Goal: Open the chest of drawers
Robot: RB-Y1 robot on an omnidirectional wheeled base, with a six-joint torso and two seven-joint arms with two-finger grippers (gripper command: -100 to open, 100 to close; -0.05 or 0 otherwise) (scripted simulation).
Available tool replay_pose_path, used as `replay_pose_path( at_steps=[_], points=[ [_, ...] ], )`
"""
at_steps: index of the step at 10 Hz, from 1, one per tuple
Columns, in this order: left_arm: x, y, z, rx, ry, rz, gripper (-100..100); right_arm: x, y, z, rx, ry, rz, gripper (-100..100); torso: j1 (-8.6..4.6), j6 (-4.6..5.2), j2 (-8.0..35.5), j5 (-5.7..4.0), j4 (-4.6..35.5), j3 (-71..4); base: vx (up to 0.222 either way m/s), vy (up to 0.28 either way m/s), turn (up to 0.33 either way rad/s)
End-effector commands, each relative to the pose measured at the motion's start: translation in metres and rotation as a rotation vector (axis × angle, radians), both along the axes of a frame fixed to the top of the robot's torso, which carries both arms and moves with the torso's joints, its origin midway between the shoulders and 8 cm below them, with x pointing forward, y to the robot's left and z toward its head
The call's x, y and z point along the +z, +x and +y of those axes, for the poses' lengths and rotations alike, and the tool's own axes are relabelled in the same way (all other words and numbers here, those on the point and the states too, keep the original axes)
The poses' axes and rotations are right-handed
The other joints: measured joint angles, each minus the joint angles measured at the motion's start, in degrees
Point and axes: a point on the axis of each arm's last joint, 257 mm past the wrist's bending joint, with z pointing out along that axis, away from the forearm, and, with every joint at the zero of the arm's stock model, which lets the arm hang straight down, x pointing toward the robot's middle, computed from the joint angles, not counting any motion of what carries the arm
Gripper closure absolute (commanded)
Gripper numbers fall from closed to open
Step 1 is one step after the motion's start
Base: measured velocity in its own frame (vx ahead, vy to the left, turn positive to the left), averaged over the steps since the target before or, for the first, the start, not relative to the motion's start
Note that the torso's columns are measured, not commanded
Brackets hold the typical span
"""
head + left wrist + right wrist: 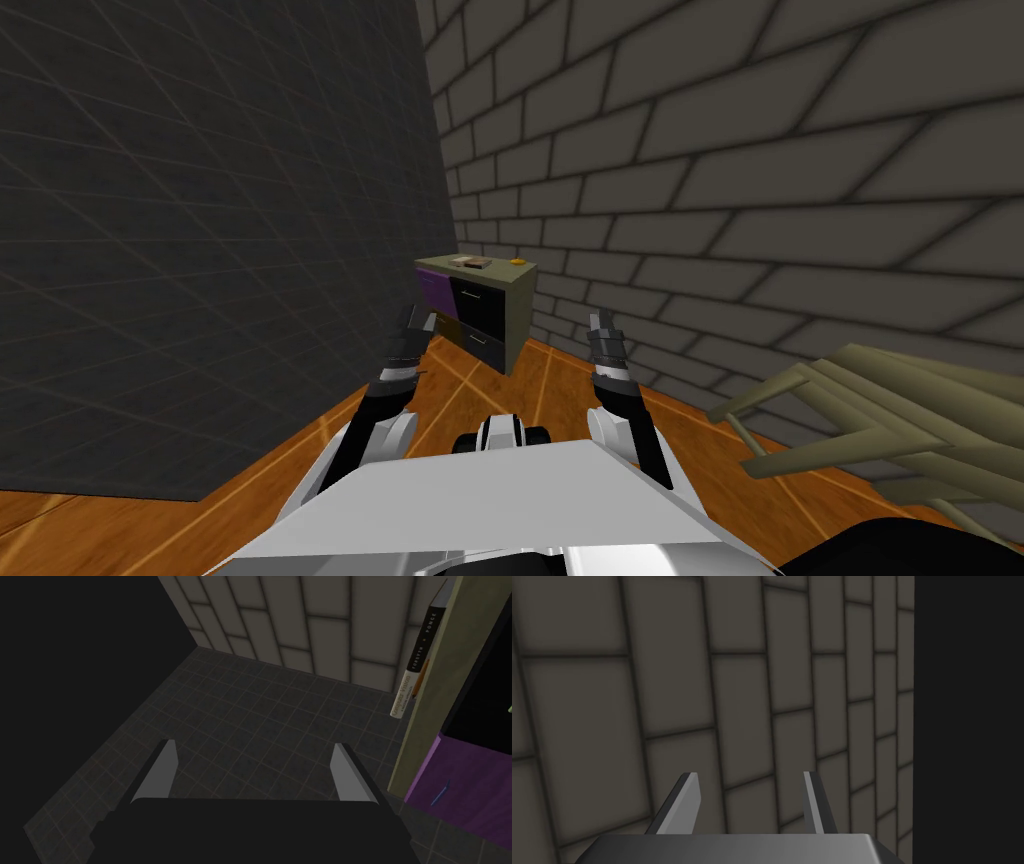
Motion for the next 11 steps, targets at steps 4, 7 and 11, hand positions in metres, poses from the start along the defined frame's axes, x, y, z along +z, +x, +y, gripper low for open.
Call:
replay_pose_path(
  at_steps=[4, 7, 11],
  points=[
    [-0.047, 0.033, -0.018, -0.031, 0.015, 0.118, -100, 0.0, 0.0, 0.0, 0.0, 0.0, 0.0, 0, 0.13, 0.01, -0.24, 0.03, -0.06, -0.14, 0.117, 0.065, -0.128],
    [-0.068, 0.046, -0.028, -0.044, 0.02, 0.171, -100, 0.0, 0.0, 0.0, 0.0, 0.0, 0.0, 0, 0.01, 0.01, -0.03, 0.0, 0.0, 0.0, 0.11, 0.073, -0.093],
    [-0.101, 0.063, -0.042, -0.069, 0.062, 0.25, -100, 0.0, 0.0, 0.0, 0.0, 0.0, 0.0, 0, 0.07, 0.01, -0.04, 0.02, 0.0, -0.01, 0.084, 0.071, -0.106]
  ],
)
